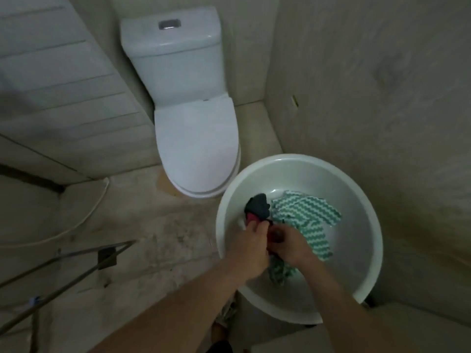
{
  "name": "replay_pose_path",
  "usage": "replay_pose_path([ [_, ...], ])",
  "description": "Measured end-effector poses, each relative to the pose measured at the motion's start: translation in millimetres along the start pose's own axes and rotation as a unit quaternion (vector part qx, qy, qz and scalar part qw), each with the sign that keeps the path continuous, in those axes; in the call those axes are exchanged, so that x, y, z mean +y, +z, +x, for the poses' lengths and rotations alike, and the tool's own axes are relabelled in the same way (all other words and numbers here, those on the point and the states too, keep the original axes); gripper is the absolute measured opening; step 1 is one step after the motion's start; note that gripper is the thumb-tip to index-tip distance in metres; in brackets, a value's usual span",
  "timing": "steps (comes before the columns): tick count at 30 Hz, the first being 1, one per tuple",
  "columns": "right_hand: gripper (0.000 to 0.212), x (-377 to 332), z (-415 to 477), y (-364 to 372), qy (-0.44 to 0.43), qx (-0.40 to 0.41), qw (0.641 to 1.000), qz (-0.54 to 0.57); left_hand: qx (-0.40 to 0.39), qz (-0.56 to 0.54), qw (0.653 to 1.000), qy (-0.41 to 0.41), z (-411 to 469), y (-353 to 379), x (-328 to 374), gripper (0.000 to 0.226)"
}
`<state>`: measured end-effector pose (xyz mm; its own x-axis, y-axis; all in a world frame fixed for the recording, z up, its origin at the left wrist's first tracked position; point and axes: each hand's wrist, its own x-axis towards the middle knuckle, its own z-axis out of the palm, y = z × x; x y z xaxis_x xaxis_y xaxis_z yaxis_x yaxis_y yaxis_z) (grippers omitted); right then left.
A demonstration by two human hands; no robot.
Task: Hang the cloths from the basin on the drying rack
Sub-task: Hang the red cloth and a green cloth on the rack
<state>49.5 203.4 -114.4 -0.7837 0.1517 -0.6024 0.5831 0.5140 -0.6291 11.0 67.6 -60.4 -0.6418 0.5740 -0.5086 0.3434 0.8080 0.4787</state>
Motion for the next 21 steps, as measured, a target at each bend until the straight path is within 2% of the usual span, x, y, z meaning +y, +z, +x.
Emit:
replay_pose_path([
  [2,0.016,-0.1,-7.9,-6.2,-0.008,-0.086,0.994,0.072,0.010,-0.058,0.998,-0.036,10.9,4.7,1.6,0.067],
  [4,0.009,0.1,-15.4,-17.9,-0.010,-0.140,0.984,0.109,-0.010,-0.004,0.999,-0.047,19.1,9.6,0.3,0.069],
  [6,0.010,-0.9,-20.8,-31.4,0.002,-0.134,0.984,0.117,-0.041,0.064,0.996,-0.055,22.9,11.3,-0.5,0.054],
  [9,0.016,5.1,-22.6,-49.5,0.032,-0.086,0.984,0.154,-0.076,0.125,0.988,-0.050,23.4,5.2,2.1,0.016],
  [11,0.027,10.3,-17.2,-54.1,0.047,-0.009,0.984,0.170,-0.068,0.139,0.987,-0.040,24.1,3.2,1.4,0.004],
  [12,0.031,12.9,-12.3,-53.3,0.046,0.053,0.985,0.158,-0.051,0.136,0.989,-0.034,24.1,2.5,0.4,0.004],
  [14,0.015,16.8,0.5,-48.8,0.022,0.191,0.979,0.068,-0.007,0.114,0.993,-0.001,24.7,3.2,-1.1,0.023],
  [15,0.015,16.7,6.2,-46.6,0.004,0.231,0.973,0.017,0.018,0.082,0.996,0.021,24.9,2.5,-0.3,0.028],
  [17,0.041,15.0,15.6,-40.0,-0.006,0.221,0.973,-0.073,0.060,-0.008,0.997,0.045,18.4,-6.3,1.9,0.030],
  [18,0.044,13.9,19.2,-37.6,0.004,0.206,0.973,-0.107,0.067,-0.064,0.995,0.042,14.0,-11.7,2.5,0.030],
  [21,0.023,11.3,25.0,-31.7,0.023,0.200,0.974,-0.106,0.090,-0.198,0.976,0.032,-2.1,-27.0,-1.8,0.030],
])
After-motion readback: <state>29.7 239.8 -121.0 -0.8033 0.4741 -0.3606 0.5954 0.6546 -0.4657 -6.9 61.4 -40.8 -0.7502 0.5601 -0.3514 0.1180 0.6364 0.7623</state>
